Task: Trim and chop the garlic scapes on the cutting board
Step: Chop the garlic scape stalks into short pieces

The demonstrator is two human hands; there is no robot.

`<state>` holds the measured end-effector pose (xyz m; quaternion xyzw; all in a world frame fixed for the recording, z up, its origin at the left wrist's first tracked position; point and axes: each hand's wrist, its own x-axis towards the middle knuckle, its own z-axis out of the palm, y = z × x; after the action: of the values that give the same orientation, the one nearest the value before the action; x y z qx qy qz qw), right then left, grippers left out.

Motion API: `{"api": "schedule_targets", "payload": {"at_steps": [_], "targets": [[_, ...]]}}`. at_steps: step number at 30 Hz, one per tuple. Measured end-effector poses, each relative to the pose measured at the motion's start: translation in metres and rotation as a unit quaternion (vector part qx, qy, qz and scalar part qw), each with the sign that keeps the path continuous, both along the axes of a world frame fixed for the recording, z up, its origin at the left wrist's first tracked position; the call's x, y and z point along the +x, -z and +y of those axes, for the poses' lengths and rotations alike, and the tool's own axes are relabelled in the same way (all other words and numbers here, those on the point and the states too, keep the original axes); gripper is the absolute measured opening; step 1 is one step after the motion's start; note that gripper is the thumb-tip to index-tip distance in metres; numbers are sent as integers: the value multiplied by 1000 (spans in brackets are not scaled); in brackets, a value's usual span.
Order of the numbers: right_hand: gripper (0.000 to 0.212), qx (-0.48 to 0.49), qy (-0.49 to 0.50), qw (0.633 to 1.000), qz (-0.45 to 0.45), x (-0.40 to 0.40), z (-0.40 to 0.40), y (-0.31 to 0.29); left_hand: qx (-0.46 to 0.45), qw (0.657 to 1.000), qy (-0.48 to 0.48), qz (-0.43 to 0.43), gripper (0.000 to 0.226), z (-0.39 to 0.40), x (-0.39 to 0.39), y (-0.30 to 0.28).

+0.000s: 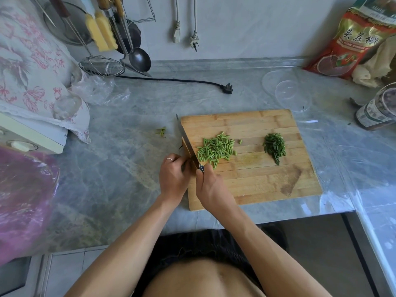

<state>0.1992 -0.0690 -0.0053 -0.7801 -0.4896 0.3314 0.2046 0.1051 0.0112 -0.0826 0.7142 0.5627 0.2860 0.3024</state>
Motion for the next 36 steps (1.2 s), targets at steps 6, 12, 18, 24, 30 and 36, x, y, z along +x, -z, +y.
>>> {"api": "schedule_targets", "payload": {"at_steps": [6,12,18,24,30,36], "targets": [[28,-3,77,995,59,9,12,5,44,999,4,22,14,-4,-4,0],[28,20,62,995,76,15,3,-3,38,999,18,21,13,-2,-6,0],[26,40,12,999,21,16,-13,2,-22,999,-11,-48,16,2,1,-4],[27,50,17,998,26,16,-18,-3,-63,997,-26,-38,10,14,5,-7],[30,19,27,999,32,21,-15,-2,-52,997,21,-50,19,16,-1,-16],[32,22,30,998,41,25,-19,-2,-49,995,-11,-89,10,16,-21,-19]]}}
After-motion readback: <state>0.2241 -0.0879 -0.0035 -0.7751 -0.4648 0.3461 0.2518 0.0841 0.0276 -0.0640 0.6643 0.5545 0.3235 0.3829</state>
